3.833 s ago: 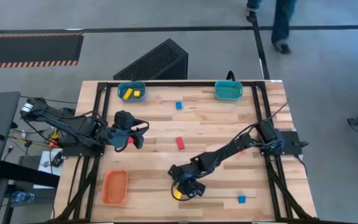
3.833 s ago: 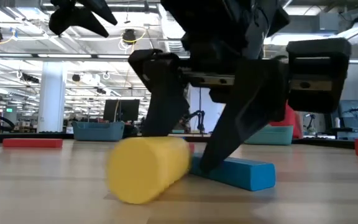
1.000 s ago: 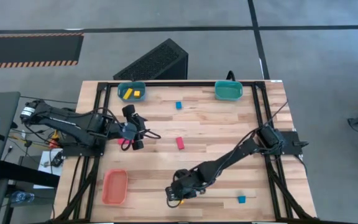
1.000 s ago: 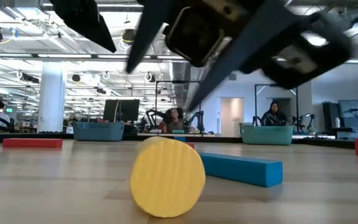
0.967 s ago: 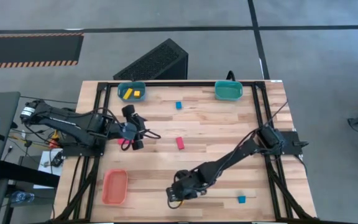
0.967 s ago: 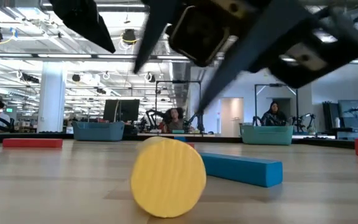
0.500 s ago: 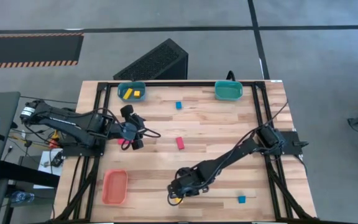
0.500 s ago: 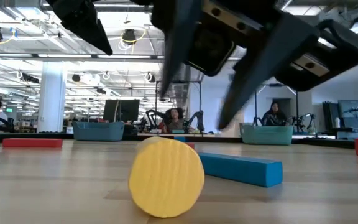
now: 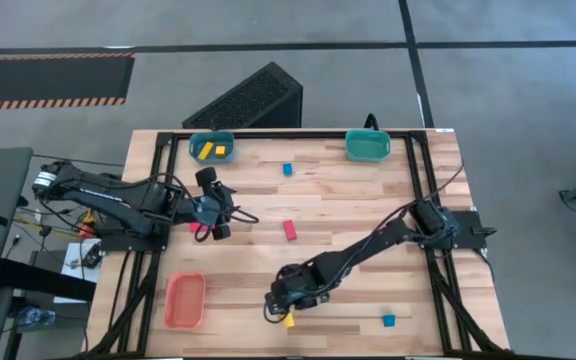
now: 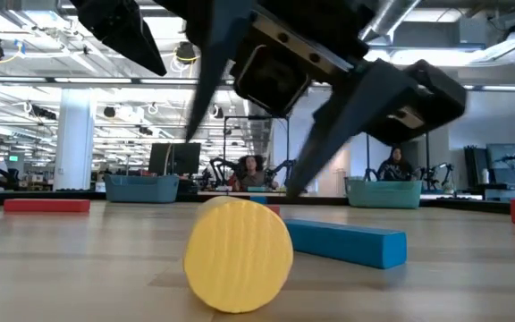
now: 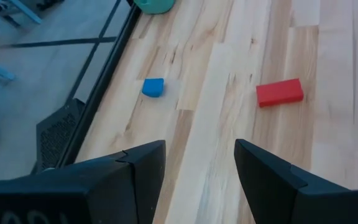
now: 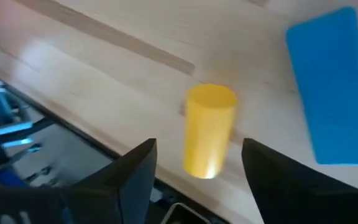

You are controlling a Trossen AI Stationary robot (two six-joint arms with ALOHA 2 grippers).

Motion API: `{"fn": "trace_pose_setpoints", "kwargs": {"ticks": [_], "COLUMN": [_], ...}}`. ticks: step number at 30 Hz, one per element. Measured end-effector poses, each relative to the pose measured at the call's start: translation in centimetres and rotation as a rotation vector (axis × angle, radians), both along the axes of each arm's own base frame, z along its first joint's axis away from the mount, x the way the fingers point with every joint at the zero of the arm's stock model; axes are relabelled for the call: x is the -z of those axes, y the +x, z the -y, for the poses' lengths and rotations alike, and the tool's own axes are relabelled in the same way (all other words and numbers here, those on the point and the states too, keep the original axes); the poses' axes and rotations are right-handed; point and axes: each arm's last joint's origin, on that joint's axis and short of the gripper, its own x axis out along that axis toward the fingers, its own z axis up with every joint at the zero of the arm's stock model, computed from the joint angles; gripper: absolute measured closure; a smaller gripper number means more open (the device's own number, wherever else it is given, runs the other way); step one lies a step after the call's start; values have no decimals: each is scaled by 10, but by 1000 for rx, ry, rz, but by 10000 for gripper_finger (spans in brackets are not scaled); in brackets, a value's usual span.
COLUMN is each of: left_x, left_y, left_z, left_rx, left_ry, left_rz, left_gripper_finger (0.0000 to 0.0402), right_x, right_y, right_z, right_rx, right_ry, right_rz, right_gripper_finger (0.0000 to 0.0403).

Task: Sort & place blocks by color
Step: Put the yellow block into the blue bin

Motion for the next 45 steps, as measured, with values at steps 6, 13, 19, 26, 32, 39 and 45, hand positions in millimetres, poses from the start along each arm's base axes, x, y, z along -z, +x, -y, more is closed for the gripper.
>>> {"fn": "trace_pose_setpoints", "kwargs": {"ticks": [6, 13, 19, 26, 32, 39, 45], "left_x": [1, 6, 16, 29, 39, 58, 68], "left_y": [-2, -7, -12, -20, -31, -29, -30], "left_z": [-1, -3, -3, -4, -6, -5, -4], "left_rx": [-9, -53, -71, -108, -151, -127, -110], "left_ry": [26, 42, 25, -2, -23, -31, -55], "left_rz": [-27, -70, -121, -171, -234, -221, -225], "left_gripper_finger": [219, 219, 219, 219, 219, 219, 219], "right_x": [23, 46, 50, 49, 28, -3, -15], "right_y": [5, 16, 19, 25, 18, 17, 34], "right_z": [-2, -3, 15, 24, 21, 23, 34], "right_rx": [-4, -25, -32, -91, -158, -572, -995], "right_ry": [92, 169, 146, 128, 87, -307, -851], "right_rz": [-87, -96, -115, -52, -6, 368, 725], "right_gripper_finger": [139, 139, 174, 256, 264, 236, 209]}}
